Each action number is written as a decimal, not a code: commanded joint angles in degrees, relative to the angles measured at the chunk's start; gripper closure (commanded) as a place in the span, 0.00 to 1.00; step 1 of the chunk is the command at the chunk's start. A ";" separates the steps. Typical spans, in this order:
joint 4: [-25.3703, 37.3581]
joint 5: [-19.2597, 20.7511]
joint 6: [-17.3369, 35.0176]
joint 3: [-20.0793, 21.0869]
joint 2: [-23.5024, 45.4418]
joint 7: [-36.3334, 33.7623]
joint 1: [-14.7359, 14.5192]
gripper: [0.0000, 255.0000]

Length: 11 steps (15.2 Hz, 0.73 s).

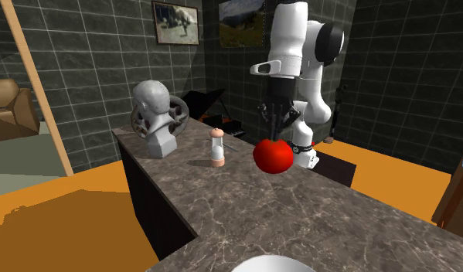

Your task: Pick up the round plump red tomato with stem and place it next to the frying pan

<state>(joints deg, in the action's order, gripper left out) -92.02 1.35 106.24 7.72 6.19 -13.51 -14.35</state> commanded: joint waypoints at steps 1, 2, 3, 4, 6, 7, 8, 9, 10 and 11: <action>0.62 0.60 -0.13 1.15 0.53 -2.87 -1.55 1.00; 0.93 0.90 -0.23 1.70 0.76 -4.23 -2.31 1.00; 1.31 1.21 -0.37 2.27 1.05 -5.59 -3.06 1.00; 1.77 1.53 -0.53 2.81 1.40 -6.95 -3.84 1.00; 3.31 2.44 -1.05 4.18 2.59 -10.45 -5.90 1.00; 2.43 2.43 -0.25 4.15 2.50 -10.47 -5.89 1.00; 1.57 2.42 0.54 4.14 2.44 -10.49 -5.87 1.00; 0.74 2.42 1.33 4.13 2.39 -10.51 -5.84 1.00; -0.08 2.43 2.11 4.12 2.35 -10.54 -5.83 1.00; -0.88 2.43 2.89 4.11 2.33 -10.56 -5.81 1.00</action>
<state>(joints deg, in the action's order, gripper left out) -92.19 3.72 108.39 11.74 8.52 -23.75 -20.01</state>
